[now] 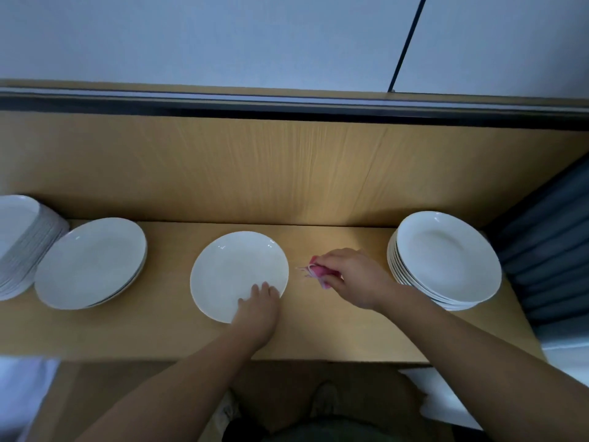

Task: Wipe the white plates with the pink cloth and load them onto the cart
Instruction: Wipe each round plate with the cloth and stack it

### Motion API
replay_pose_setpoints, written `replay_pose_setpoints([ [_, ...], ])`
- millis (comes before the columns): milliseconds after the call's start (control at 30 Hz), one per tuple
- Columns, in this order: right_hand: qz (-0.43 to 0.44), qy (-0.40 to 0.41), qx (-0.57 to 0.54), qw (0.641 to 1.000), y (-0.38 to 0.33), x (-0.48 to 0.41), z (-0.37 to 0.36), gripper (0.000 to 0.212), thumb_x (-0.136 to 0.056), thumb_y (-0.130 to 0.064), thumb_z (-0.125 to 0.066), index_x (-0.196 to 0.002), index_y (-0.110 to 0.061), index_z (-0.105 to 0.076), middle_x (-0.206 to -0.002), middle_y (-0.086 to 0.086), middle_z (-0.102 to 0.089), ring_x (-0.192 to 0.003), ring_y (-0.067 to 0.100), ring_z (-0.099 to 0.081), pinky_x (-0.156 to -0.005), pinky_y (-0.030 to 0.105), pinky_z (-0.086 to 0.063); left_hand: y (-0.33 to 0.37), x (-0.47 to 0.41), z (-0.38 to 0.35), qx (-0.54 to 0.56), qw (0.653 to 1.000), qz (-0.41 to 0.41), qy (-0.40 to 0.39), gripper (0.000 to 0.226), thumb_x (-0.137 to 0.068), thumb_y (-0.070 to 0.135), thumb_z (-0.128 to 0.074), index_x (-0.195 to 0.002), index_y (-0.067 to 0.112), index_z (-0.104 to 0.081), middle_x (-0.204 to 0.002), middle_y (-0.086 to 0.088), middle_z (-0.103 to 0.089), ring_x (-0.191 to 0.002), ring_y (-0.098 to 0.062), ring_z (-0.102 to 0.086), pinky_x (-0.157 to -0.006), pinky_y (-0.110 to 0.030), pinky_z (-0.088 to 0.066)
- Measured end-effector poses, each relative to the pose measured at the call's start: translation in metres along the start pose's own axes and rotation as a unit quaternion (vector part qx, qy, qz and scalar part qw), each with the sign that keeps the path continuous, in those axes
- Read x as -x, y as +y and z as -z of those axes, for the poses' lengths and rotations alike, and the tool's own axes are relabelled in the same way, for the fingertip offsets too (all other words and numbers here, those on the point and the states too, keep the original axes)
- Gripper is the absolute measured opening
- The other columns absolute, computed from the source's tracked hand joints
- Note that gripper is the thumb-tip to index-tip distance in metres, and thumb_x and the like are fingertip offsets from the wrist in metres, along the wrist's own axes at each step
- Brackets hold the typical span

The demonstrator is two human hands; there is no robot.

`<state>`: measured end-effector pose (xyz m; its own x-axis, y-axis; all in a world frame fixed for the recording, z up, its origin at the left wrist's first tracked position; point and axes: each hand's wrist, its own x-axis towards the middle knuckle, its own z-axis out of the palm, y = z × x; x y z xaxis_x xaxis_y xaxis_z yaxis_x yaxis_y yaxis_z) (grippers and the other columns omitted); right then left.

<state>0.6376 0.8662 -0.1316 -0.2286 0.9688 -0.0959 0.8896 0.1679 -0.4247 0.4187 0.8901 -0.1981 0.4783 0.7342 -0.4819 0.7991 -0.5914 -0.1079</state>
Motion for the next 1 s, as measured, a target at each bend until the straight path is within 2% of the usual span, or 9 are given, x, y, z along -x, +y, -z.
replay_pose_setpoints([
  [100, 0.009, 0.020, -0.017, 1.000, 0.003, -0.005, 0.007, 0.028, -0.092, -0.028, -0.057, -0.120, -0.030, -0.061, -0.107, -0.010, -0.064, -0.098, 0.015, -0.054, -0.084, 0.037, -0.044, -0.002, 0.006, 0.023, 0.053, 0.999, 0.007, 0.012, 0.045, -0.101, 0.009, -0.037, -0.145, 0.006, -0.029, -0.145, -0.012, -0.040, -0.127, -0.026, -0.048, -0.100, -0.040, -0.045],
  [200, 0.024, 0.051, -0.026, 0.998, 0.001, -0.011, 0.020, 0.029, -0.090, -0.023, -0.061, -0.119, -0.026, -0.063, -0.102, -0.007, -0.066, -0.091, 0.016, -0.056, -0.079, 0.037, -0.047, -0.010, 0.016, 0.053, 0.095, 0.995, 0.023, 0.016, 0.037, -0.101, 0.012, -0.034, -0.137, 0.005, -0.041, -0.126, -0.012, -0.057, -0.112, -0.028, -0.058, -0.092, -0.039, -0.047],
  [333, 0.046, 0.101, -0.026, 0.993, -0.002, -0.019, 0.043, 0.022, -0.090, -0.020, -0.062, -0.111, -0.024, -0.067, -0.092, -0.007, -0.066, -0.083, 0.014, -0.056, -0.072, 0.033, -0.046, -0.022, 0.022, 0.093, 0.026, 0.996, 0.059, 0.068, 0.035, -0.094, 0.002, -0.039, -0.129, 0.009, -0.041, -0.111, -0.008, -0.062, -0.095, -0.025, -0.064, -0.067, -0.033, -0.044],
  [467, 0.045, 0.127, -0.048, 0.990, -0.001, -0.026, 0.061, 0.017, -0.092, -0.028, -0.056, -0.104, -0.023, -0.066, -0.094, -0.009, -0.066, -0.086, 0.014, -0.057, -0.078, 0.038, -0.047, -0.028, 0.025, 0.121, 0.064, 0.990, 0.070, 0.105, 0.022, -0.101, 0.018, -0.040, -0.120, 0.008, -0.043, -0.100, -0.008, -0.065, -0.083, -0.025, -0.065, -0.058, -0.032, -0.040],
  [533, 0.049, 0.141, -0.045, 0.988, 0.002, -0.029, 0.068, 0.015, -0.092, -0.028, -0.056, -0.102, -0.024, -0.066, -0.092, -0.010, -0.065, -0.084, 0.013, -0.057, -0.078, 0.039, -0.048, -0.024, 0.029, 0.128, 0.092, 0.985, 0.059, 0.133, 0.020, -0.103, 0.028, -0.037, -0.109, 0.010, -0.043, -0.094, -0.007, -0.065, -0.077, -0.024, -0.064, -0.058, -0.033, -0.043],
  [600, 0.047, 0.148, -0.037, 0.987, 0.004, -0.031, 0.074, 0.012, -0.092, -0.026, -0.058, -0.101, -0.027, -0.066, -0.091, -0.011, -0.064, -0.084, 0.013, -0.056, -0.078, 0.039, -0.048, -0.018, 0.032, 0.133, 0.119, 0.981, 0.050, 0.142, 0.021, -0.103, 0.031, -0.035, -0.107, 0.012, -0.042, -0.096, -0.007, -0.063, -0.077, -0.025, -0.060, -0.059, -0.035, -0.041],
  [700, 0.039, 0.159, -0.031, 0.986, 0.007, -0.032, 0.081, 0.014, -0.092, -0.025, -0.059, -0.104, -0.027, -0.066, -0.095, -0.009, -0.066, -0.087, 0.015, -0.057, -0.079, 0.038, -0.048, -0.012, 0.029, 0.139, 0.187, 0.971, 0.061, 0.135, 0.024, -0.103, 0.031, -0.034, -0.111, 0.010, -0.042, -0.101, -0.008, -0.060, -0.083, -0.027, -0.058, -0.064, -0.034, -0.037],
  [867, 0.035, 0.148, -0.029, 0.988, 0.008, -0.036, 0.081, 0.013, -0.094, -0.034, -0.051, -0.095, -0.030, -0.064, -0.088, -0.013, -0.063, -0.081, 0.010, -0.055, -0.076, 0.036, -0.046, -0.012, 0.024, 0.138, 0.279, 0.949, 0.074, 0.129, 0.027, -0.103, 0.031, -0.034, -0.116, 0.010, -0.045, -0.105, -0.009, -0.061, -0.090, -0.027, -0.057, -0.068, -0.033, -0.039],
  [1000, 0.032, 0.140, -0.025, 0.989, 0.004, -0.041, 0.077, 0.029, -0.093, -0.046, -0.038, -0.090, -0.030, -0.061, -0.083, -0.014, -0.061, -0.078, 0.008, -0.053, -0.074, 0.035, -0.046, -0.019, 0.019, 0.137, 0.322, 0.932, 0.087, 0.143, 0.028, -0.103, 0.032, -0.035, -0.120, 0.013, -0.046, -0.105, -0.006, -0.061, -0.090, -0.024, -0.057, -0.070, -0.034, -0.042],
])
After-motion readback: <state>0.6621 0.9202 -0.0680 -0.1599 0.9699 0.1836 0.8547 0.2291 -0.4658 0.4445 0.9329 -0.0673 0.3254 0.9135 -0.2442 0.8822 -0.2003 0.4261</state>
